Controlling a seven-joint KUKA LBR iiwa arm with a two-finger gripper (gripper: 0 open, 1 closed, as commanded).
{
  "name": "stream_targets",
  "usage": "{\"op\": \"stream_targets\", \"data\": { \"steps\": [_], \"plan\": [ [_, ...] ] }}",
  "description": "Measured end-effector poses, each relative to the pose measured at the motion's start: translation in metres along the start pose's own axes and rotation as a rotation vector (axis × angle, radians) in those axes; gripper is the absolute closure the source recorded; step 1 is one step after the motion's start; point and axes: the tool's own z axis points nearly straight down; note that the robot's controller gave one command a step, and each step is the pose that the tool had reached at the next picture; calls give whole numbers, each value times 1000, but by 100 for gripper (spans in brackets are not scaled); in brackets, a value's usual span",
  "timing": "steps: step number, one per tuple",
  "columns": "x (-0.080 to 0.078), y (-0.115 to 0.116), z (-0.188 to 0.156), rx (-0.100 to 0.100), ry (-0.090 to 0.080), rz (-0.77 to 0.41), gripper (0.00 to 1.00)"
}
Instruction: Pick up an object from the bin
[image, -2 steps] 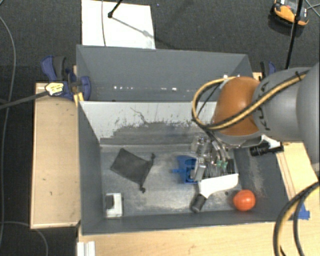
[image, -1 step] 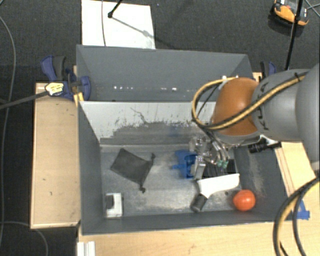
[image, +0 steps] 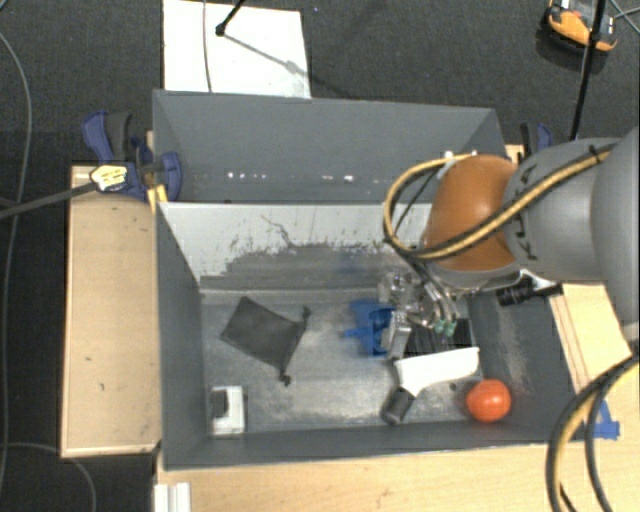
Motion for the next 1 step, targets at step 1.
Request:
{"op": "stream_targets", "data": {
  "steps": [1],
  "plan": [
    [0,0,-4,0,-2,0,100]
  ]
}}
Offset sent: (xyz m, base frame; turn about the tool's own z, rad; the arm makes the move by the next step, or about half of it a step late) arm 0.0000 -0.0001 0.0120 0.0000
